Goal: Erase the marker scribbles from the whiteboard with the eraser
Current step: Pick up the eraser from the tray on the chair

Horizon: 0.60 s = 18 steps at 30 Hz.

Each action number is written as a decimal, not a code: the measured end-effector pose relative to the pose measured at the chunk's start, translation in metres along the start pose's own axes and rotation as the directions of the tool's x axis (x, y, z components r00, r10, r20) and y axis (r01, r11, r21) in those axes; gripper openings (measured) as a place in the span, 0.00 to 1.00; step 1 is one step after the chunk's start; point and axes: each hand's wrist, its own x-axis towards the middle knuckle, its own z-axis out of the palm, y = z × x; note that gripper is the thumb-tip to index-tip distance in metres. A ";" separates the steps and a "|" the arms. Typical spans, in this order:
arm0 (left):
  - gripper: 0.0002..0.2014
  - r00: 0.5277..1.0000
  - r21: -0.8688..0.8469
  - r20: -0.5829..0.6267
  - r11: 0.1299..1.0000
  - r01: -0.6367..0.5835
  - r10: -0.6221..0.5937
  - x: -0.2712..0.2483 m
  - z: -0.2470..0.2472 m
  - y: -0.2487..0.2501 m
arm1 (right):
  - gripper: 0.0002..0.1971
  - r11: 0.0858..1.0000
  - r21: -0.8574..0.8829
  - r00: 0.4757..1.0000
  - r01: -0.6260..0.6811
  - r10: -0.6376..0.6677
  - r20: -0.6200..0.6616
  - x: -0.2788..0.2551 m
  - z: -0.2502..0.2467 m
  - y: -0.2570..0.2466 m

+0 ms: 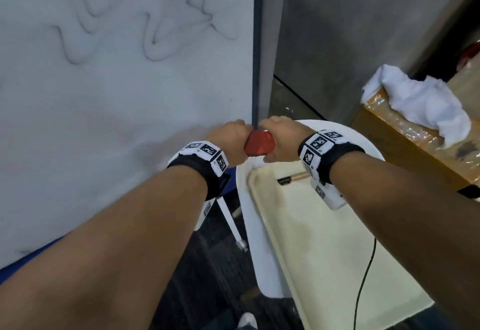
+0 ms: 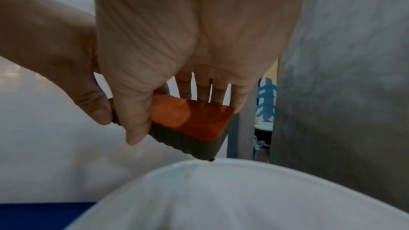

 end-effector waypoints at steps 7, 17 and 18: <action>0.15 0.980 0.050 -0.144 0.989 0.142 -0.134 -0.064 -0.071 -0.055 | 0.24 0.975 -0.094 0.974 0.200 -0.208 -0.086 0.027 -0.050 -0.087; 0.18 0.908 0.079 -0.325 0.949 0.304 -0.264 -0.176 -0.159 -0.130 | 0.22 0.896 -0.195 0.872 0.400 -0.437 -0.219 0.041 -0.114 -0.229; 0.18 0.899 0.086 -0.343 0.944 0.318 -0.272 -0.189 -0.168 -0.138 | 0.22 0.886 -0.211 0.859 0.413 -0.456 -0.234 0.041 -0.121 -0.246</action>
